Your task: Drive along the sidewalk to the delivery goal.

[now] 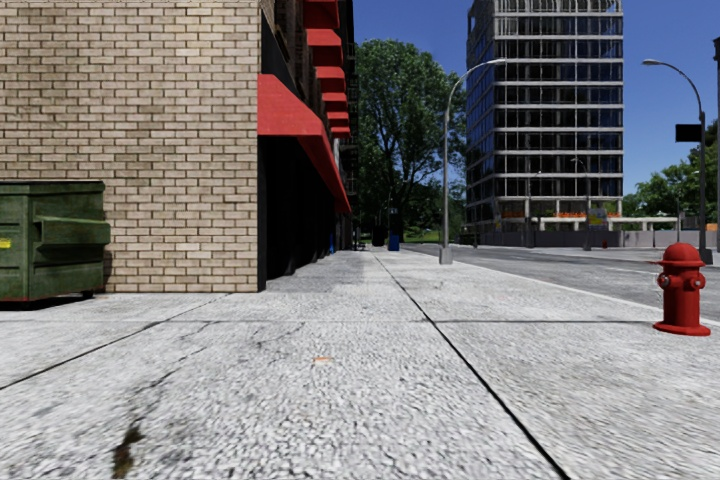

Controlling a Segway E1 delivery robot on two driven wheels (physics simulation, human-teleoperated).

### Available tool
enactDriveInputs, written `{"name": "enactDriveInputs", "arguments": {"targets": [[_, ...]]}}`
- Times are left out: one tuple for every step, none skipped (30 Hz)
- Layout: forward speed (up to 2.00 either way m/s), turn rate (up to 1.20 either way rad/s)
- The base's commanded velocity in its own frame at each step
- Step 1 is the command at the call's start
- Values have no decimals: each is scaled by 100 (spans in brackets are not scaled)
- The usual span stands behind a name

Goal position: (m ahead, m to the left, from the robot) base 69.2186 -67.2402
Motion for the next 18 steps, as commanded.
{"name": "enactDriveInputs", "arguments": {"targets": [[200, 0], [200, 0], [200, 0], [200, 0], [200, 0], [200, 0], [200, 0], [200, 0], [200, 0], [200, 0], [200, 0], [200, 0], [200, 0], [200, 0], [200, 0], [200, 0], [200, 0], [200, 0]]}}
